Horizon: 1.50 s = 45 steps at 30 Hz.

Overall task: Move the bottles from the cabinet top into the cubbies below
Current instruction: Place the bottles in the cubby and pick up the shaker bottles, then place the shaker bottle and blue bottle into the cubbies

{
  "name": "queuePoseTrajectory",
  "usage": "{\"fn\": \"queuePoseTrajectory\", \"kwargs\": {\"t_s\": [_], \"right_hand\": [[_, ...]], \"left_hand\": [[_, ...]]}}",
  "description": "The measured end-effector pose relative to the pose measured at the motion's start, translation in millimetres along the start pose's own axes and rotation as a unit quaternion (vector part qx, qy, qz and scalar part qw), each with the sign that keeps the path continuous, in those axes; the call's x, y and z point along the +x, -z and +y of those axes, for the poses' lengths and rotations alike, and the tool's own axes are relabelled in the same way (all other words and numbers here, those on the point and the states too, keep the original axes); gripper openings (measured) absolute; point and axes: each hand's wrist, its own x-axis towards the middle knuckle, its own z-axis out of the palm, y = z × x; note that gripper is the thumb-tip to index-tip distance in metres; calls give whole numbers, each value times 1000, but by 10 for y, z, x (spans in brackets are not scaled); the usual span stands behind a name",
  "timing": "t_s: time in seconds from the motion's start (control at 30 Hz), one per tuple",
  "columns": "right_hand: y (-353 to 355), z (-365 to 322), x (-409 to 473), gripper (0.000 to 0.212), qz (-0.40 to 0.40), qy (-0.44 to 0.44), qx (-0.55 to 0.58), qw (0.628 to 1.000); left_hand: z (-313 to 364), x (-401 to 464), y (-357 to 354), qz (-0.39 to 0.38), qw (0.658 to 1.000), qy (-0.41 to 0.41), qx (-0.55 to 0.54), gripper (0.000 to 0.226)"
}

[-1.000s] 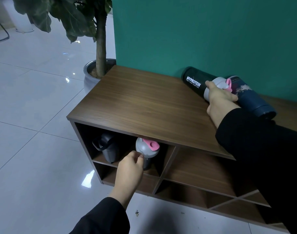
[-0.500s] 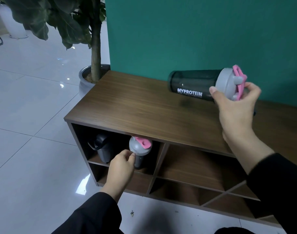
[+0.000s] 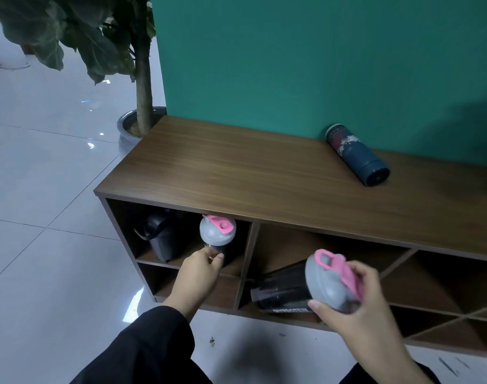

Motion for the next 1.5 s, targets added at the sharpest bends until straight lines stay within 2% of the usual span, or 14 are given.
{"fn": "queuePoseTrajectory", "kwargs": {"t_s": [0.13,0.3,0.43,0.73,0.87,1.03,1.2,1.3,1.37,1.43,1.5], "right_hand": [[-359,359,385,74,9,-4,-65,998],[-702,505,821,78,32,23,-141,989],[-911,532,1085,73,33,31,-192,980],[-1056,587,1307,64,18,-4,-201,979],[-1069,501,1300,60,-12,-11,-214,977],[-1098,494,1281,59,-11,-3,-224,974],[-1096,592,1249,72,9,7,-238,971],[-1004,624,1120,107,-26,-21,-173,984],[-863,570,879,116,-60,-61,-190,978],[-696,495,611,100,-88,-68,-245,963],[-583,348,427,69,-111,-31,-207,972]], "left_hand": [[16,26,-44,-12,1000,-7,10,21],[2,36,-62,-18,999,-17,20,22],[-20,88,-60,-16,1000,-12,22,22],[36,151,-144,-7,999,-27,33,27],[60,166,-170,-6,999,-25,34,27],[84,146,-183,-2,999,-30,40,26],[87,130,-165,0,999,-25,36,26],[79,104,-141,1,999,-27,38,24],[73,83,-128,2,999,-38,33,22],[89,64,-119,-3,998,-57,32,19],[161,35,-133,-11,997,-73,24,30]]}}
